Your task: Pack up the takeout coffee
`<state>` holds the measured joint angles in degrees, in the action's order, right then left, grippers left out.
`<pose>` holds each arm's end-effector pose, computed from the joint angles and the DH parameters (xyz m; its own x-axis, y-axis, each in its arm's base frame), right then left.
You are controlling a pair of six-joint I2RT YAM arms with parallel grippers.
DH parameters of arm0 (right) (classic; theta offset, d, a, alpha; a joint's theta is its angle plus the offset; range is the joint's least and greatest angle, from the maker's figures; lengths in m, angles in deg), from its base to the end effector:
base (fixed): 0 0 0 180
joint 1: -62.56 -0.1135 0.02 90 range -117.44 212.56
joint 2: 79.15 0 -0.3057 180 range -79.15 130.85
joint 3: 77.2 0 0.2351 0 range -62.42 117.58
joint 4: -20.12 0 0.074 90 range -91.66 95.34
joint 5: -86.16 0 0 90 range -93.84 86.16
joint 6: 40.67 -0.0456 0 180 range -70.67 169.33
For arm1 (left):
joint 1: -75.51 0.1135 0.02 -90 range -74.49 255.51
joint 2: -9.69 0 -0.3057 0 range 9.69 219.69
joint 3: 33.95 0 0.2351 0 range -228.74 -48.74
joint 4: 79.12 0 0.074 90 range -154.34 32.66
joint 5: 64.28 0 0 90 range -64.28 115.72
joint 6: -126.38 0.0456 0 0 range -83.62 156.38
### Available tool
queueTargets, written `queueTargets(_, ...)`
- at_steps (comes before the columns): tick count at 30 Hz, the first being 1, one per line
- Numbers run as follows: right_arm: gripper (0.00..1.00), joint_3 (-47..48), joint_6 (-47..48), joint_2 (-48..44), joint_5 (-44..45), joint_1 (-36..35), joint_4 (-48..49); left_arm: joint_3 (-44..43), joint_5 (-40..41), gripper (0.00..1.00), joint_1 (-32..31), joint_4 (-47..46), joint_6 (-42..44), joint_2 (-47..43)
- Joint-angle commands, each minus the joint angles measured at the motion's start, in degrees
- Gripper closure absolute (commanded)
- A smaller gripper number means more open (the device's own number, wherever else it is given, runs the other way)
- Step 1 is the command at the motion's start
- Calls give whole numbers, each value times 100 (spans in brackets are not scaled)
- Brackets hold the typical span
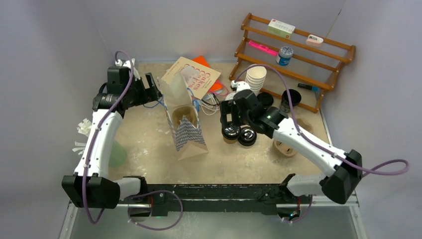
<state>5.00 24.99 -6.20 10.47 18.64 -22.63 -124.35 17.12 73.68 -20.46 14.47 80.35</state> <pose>0.1958 0.1729 0.3783 -0.5781 -0.0022 -0.8160 -0.3133 0.9240 0.2194 0.2324 -0.0142 0.4065 -0.6377 -0.3488 -0.6868 -0.0971 0.9209 -0.3775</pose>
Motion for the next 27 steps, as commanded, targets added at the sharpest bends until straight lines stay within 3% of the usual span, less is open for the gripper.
queueTargets(1,1,-102,77,416,210,-19,-238,185,-313,14,48,-375,20,-128)
queueTargets(14,2,-519,4,1002,197,-19,22,319,-387,27,48,-529,79,-164)
queueTargets(20,13,-528,-84,1112,77,-16,55,302,-285,40,45,-529,142,-199)
queueTargets(27,22,-520,-72,1230,8,-11,94,310,-320,48,51,-529,152,-219)
